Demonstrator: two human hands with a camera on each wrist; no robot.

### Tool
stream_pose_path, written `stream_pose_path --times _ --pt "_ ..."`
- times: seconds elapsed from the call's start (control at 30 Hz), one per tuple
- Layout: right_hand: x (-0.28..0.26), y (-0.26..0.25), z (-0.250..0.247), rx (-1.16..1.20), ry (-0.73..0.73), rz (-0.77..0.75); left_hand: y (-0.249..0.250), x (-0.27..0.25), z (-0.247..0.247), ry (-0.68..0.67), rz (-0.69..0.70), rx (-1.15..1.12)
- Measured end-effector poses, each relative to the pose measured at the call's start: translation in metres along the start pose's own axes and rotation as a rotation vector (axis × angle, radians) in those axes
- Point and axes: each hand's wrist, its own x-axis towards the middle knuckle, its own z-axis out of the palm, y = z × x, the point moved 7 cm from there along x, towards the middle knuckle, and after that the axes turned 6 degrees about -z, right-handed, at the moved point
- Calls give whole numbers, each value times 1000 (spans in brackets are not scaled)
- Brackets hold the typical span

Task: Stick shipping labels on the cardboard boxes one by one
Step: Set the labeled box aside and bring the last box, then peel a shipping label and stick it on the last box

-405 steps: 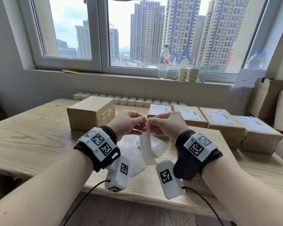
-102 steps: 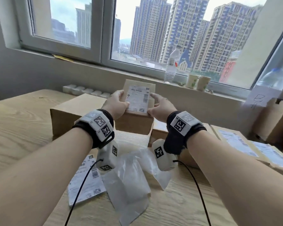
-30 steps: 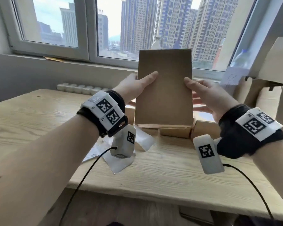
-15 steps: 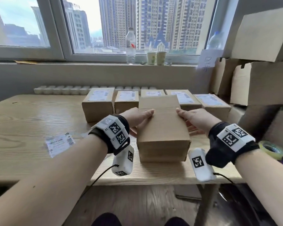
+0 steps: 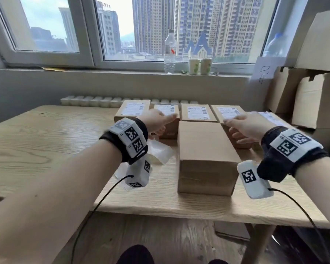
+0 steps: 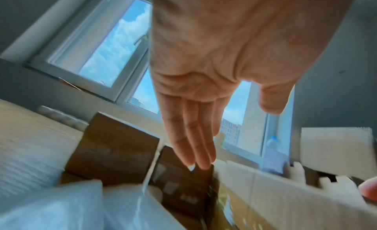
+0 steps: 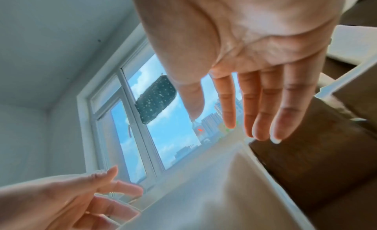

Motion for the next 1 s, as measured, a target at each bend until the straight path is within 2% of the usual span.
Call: stream_pose_path --times 0.07,0.17,0.43,0.63,0.73,0.9,1.0 --pt "4 -30 1 14 16 -81 -10 1 -31 85 6 -32" --pt "-3 -75 25 0 -107 -167 -37 3 -69 181 -21 -53" --pt "-25 -165 140 0 -379 -289 -149 2 -121 255 -269 -94" --pt "-25 -168 231 14 -499 -210 -221 -1 -133 233 -447 -99" --pt "-24 -160 261 30 -546 -161 -241 0 -129 190 -520 18" --pt "-25 -155 287 24 -597 -157 -251 7 -118 128 -575 260" --pt "-23 -155 291 14 -599 -169 -253 11 -116 101 -587 271"
